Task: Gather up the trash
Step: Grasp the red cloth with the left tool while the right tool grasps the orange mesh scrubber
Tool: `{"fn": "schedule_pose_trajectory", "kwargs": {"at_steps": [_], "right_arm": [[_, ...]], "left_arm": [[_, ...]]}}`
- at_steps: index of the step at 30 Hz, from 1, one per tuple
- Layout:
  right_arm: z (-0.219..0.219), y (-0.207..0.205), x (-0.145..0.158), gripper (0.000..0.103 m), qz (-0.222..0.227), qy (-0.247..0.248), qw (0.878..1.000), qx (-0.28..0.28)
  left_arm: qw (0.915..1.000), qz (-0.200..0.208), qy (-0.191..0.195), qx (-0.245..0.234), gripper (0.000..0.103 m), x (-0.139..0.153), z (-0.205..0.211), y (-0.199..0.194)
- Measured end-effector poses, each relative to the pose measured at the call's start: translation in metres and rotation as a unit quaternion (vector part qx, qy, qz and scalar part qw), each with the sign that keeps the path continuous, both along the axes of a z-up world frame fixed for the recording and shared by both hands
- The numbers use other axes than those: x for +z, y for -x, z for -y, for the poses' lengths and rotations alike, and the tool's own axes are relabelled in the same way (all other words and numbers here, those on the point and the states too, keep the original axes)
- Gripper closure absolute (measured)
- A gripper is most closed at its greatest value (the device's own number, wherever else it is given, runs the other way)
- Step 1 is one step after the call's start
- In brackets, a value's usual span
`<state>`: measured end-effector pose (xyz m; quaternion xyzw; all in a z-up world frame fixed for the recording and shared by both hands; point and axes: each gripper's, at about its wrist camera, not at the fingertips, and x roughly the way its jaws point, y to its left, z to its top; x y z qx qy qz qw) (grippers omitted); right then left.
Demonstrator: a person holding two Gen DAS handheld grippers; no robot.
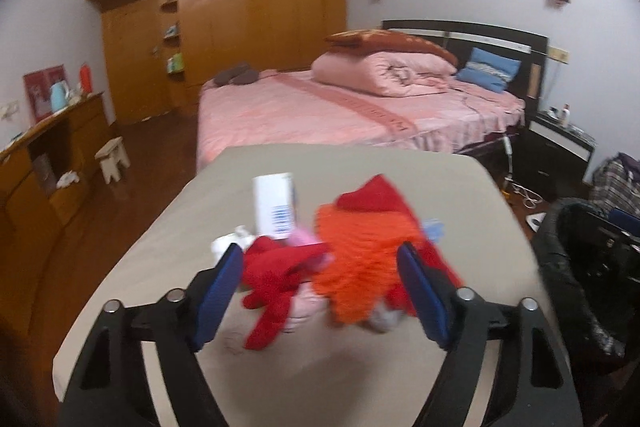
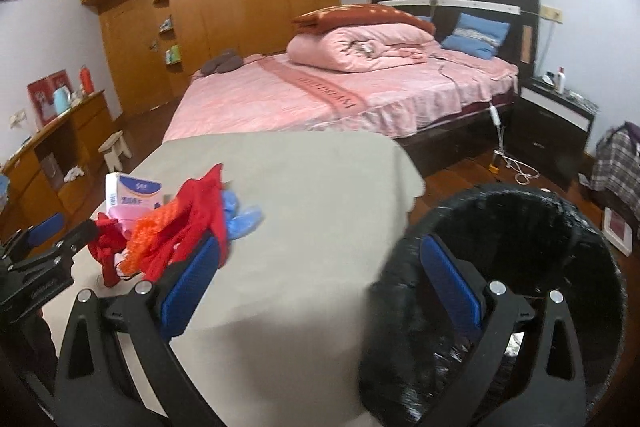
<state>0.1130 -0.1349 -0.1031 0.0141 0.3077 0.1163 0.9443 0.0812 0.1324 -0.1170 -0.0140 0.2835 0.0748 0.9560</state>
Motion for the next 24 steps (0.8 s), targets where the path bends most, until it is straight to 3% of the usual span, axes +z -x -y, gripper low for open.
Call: {"fn": "schedule_pose_trajectory", "kwargs": {"at_steps": [8,10,13,16,24], "right_arm": [[-0.030,-0.002,-0.006,0.006,-0.006,0.014,1.000,0.026],[-0.035,-0.001,-0.009,0.006,-0.010,0.016,0.999,0.032],[-0.044,-0.002,-0.012,0.006,-0.016,0.018,0.999,0.042],[-0.051,0.001,-0.012,0.006,-0.016,0.020,0.998,0.051],[-0.064,0.004,-0.012,0.006,-0.015,0.014,0.997,0.068]], "left_arm": [[0.9995,-0.026,0.018,0.009,0.052,-0.023,-0.027,-0.013],[0.9991,-0.031,0.028,0.000,0.071,-0.028,-0.030,-0.014],[0.9986,-0.033,0.038,-0.015,0.090,-0.033,-0.033,-0.016],[0.9983,-0.032,0.044,-0.021,0.098,-0.033,-0.032,-0.013],[0.9985,-0.009,0.054,-0.003,0.098,-0.012,-0.040,0.020]]}}
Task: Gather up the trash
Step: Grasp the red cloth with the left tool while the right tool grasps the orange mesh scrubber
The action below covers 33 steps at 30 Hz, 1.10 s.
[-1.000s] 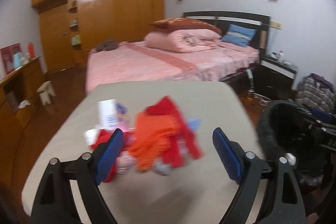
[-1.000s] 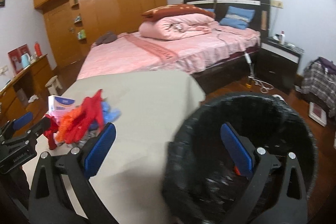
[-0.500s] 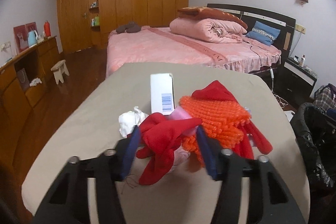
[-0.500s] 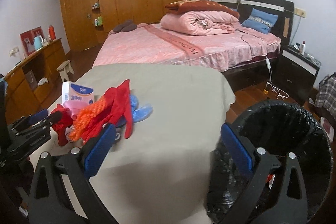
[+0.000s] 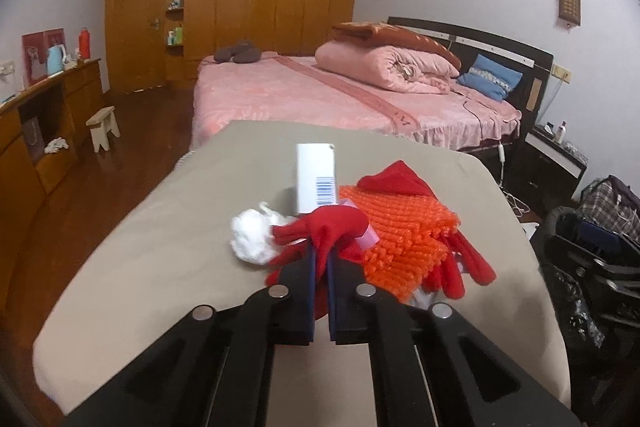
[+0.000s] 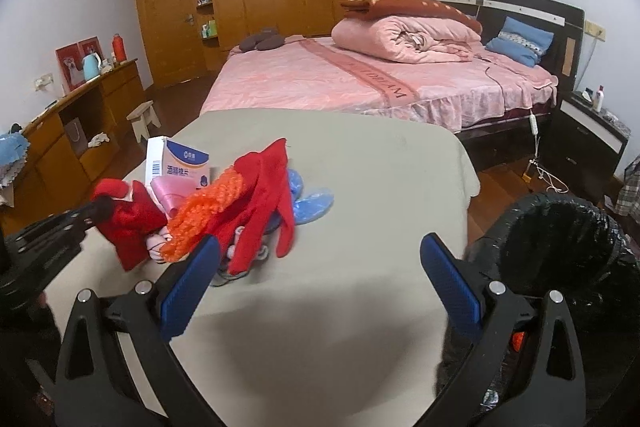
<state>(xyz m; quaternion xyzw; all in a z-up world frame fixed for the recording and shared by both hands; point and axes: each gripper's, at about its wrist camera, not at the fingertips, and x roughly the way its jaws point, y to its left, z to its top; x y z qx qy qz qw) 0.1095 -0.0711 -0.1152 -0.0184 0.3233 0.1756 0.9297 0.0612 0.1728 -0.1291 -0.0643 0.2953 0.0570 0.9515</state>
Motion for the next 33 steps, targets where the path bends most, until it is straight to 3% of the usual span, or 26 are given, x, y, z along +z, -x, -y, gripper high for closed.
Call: {"fn": "schedule_pose_trajectory", "kwargs": {"at_steps": [4,6,16,21,25,29,32,33], "right_arm": [[-0.009,-0.004,-0.001,0.008,-0.003,-0.010,1.000,0.005],[-0.015,-0.009,-0.001,0.018,-0.007,-0.016,1.000,0.011],[-0.065,-0.033,-0.001,0.034,-0.016,-0.028,0.998,0.053],[-0.081,-0.043,-0.007,0.044,-0.029,-0.021,0.997,0.066],[-0.091,-0.048,-0.020,0.046,-0.047,-0.005,0.996,0.076],[-0.094,-0.048,-0.028,0.070,-0.069,-0.011,0.992,0.100],[-0.096,-0.041,-0.023,0.088,-0.060,-0.007,0.991,0.121],[-0.096,-0.039,-0.019,0.089,-0.057,-0.010,0.990,0.129]], "left_arm": [[0.9998,-0.003,-0.003,0.017,0.098,0.002,-0.010,0.010],[0.9995,-0.009,-0.005,0.030,0.098,-0.001,-0.018,0.013],[0.9991,-0.003,-0.003,0.041,0.098,0.000,-0.028,0.008],[0.9992,0.001,-0.005,0.040,0.098,0.002,-0.029,0.002],[0.9989,0.003,0.000,0.046,0.098,0.002,-0.033,0.000],[0.9990,0.003,-0.001,0.045,0.098,0.003,-0.032,-0.001],[0.9991,0.004,-0.001,0.042,0.099,0.004,-0.029,0.001],[0.9992,0.006,-0.001,0.040,0.098,0.005,-0.028,0.001]]}}
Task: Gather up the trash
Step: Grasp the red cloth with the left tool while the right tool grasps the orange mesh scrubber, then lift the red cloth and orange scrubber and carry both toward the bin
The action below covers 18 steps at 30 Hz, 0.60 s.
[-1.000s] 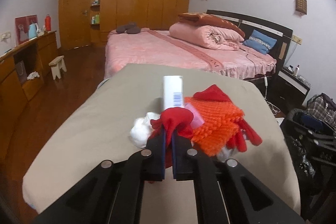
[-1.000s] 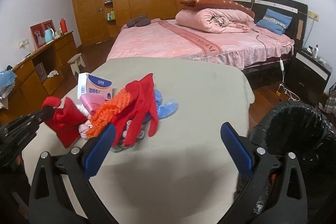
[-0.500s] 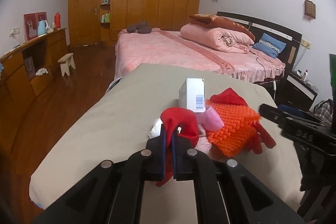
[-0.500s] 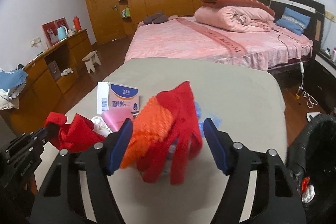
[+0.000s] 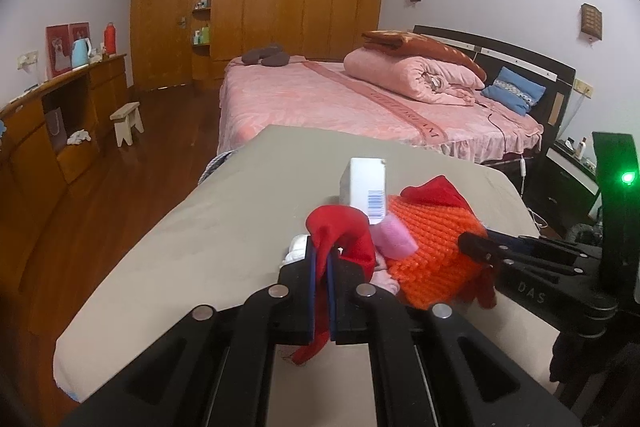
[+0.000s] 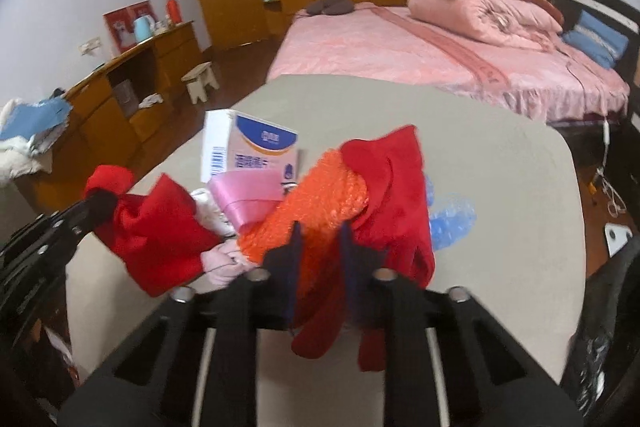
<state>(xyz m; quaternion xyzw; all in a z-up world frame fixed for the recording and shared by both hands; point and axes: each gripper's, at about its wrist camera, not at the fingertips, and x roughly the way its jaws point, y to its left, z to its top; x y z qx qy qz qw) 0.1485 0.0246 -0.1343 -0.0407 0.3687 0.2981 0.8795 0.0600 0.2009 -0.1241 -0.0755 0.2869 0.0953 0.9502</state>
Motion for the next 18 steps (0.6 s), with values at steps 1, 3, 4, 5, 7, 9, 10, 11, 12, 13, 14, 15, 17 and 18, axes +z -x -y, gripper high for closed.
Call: {"fn": "schedule_pose_trajectory", "kwargs": {"at_steps": [1,3,4,5,7,9,10,11,12,13,14,15,17,18], "right_arm": [[0.002,0.003,0.005,0.089,0.004,-0.008,1.000,0.003],[0.008,0.006,0.014,0.089,0.008,-0.019,1.000,0.007],[0.012,0.009,0.019,0.089,0.011,-0.025,1.000,0.010],[0.015,0.013,0.024,0.089,0.013,-0.030,0.999,0.012],[0.021,0.016,0.031,0.089,0.016,-0.040,0.999,0.015],[0.027,0.019,0.038,0.089,0.018,-0.048,0.999,0.016],[0.030,0.020,0.041,0.089,0.019,-0.051,0.998,0.016],[0.033,0.022,0.044,0.089,0.020,-0.055,0.998,0.017],[0.037,0.024,0.046,0.089,0.022,-0.058,0.998,0.019],[0.039,0.026,0.047,0.089,0.024,-0.058,0.998,0.019],[0.041,0.028,0.047,0.089,0.023,-0.057,0.998,0.018],[0.044,0.029,0.045,0.089,0.016,-0.057,0.998,0.016],[0.047,0.032,0.038,0.089,0.010,-0.047,0.999,0.011],[0.047,0.034,0.032,0.089,0.008,-0.033,0.999,0.006]], "left_arm": [[1.0000,0.002,-0.001,-0.001,0.098,0.001,0.000,0.001],[1.0000,0.008,-0.002,-0.005,0.098,0.007,0.003,0.003],[0.9999,0.011,-0.001,-0.007,0.098,0.010,0.005,0.004],[0.9999,0.014,0.000,-0.008,0.098,0.012,0.006,0.005],[0.9997,0.021,0.000,-0.013,0.098,0.019,0.010,0.008],[0.9995,0.026,0.000,-0.018,0.098,0.024,0.015,0.010],[0.9994,0.029,0.001,-0.020,0.098,0.028,0.017,0.011],[0.9993,0.032,0.002,-0.022,0.098,0.030,0.019,0.012],[0.9991,0.034,0.002,-0.025,0.098,0.033,0.022,0.013],[0.9990,0.036,0.003,-0.027,0.098,0.035,0.025,0.014],[0.9988,0.036,0.005,-0.032,0.098,0.036,0.028,0.014],[0.9987,0.036,0.007,-0.034,0.098,0.036,0.029,0.015],[0.9987,0.029,0.006,-0.041,0.098,0.032,0.033,0.014],[0.9988,0.022,0.002,-0.045,0.098,0.027,0.036,0.014]]}}
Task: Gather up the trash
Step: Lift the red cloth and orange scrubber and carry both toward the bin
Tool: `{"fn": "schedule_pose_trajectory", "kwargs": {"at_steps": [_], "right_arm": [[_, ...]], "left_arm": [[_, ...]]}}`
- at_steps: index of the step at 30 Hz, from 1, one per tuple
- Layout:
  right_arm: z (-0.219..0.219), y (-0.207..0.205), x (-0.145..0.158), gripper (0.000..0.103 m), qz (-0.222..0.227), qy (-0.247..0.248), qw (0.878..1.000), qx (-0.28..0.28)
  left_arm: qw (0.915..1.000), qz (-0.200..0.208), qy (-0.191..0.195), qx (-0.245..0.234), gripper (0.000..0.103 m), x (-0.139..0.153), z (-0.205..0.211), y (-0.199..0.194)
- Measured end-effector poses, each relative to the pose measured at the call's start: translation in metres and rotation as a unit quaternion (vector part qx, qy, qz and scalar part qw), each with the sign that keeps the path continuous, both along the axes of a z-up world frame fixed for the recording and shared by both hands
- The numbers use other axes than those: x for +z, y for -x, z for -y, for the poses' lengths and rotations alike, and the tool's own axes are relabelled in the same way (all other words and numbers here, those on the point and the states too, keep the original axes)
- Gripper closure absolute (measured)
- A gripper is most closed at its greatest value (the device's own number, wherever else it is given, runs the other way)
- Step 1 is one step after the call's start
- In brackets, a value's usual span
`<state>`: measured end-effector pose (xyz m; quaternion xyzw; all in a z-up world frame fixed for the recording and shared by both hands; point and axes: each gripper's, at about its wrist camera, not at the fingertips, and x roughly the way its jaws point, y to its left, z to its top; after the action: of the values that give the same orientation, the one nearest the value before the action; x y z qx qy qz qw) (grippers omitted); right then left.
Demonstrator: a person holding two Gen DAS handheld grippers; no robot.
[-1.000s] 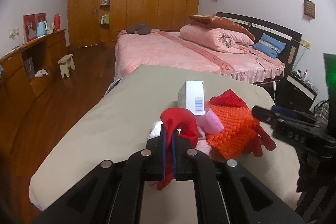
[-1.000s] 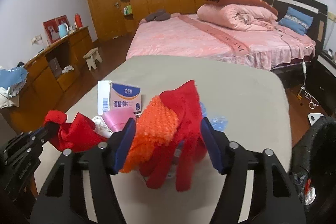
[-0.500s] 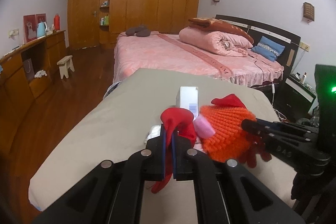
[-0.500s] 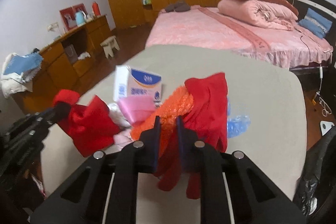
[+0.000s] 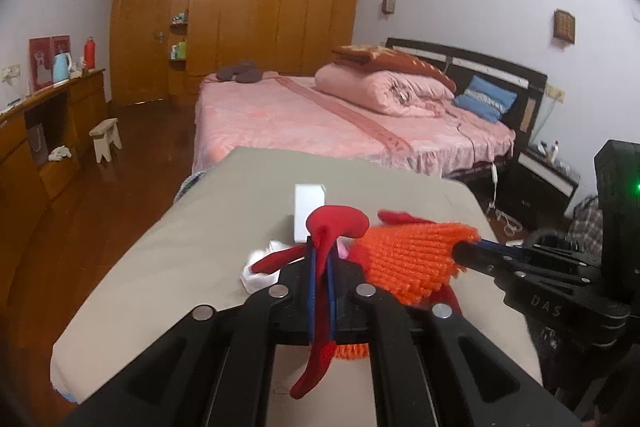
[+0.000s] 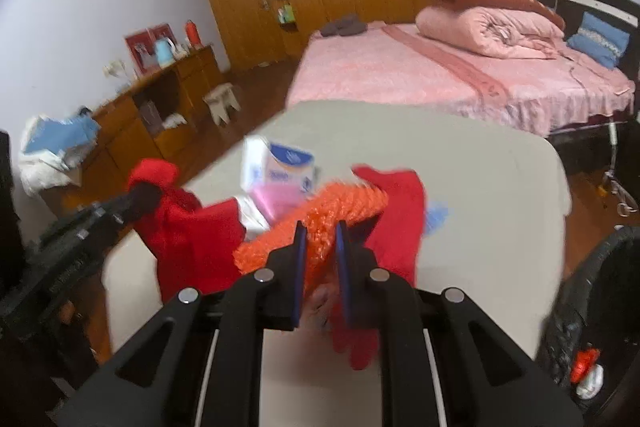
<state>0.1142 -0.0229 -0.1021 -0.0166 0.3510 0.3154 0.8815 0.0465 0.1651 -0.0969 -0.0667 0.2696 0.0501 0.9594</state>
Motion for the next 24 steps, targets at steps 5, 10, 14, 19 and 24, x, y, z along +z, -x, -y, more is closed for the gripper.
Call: {"fn": "schedule_pose_trajectory", "kwargs": {"at_steps": [5,10,14,19,24], "right_arm": [[0.008,0.002,-0.023,0.078,-0.022,0.043,0.999,-0.020],[0.013,0.007,-0.017,0.045,0.013,0.048,0.997,-0.051],[0.005,0.002,-0.012,0.043,0.024,0.030,0.999,-0.033],[-0.008,-0.013,-0.028,0.043,0.001,0.032,0.999,-0.028],[-0.016,-0.022,-0.049,0.065,-0.036,0.044,0.998,-0.018]], "left_arm": [[0.9995,-0.032,0.001,-0.002,0.098,-0.023,0.003,-0.003],[0.9989,-0.046,0.002,-0.006,0.098,-0.034,0.002,-0.003],[0.9988,-0.049,0.000,0.002,0.098,-0.037,-0.001,-0.004],[0.9986,-0.051,-0.005,0.010,0.098,-0.040,-0.008,-0.002],[0.9984,-0.054,-0.006,0.016,0.098,-0.042,-0.012,-0.002]]}}
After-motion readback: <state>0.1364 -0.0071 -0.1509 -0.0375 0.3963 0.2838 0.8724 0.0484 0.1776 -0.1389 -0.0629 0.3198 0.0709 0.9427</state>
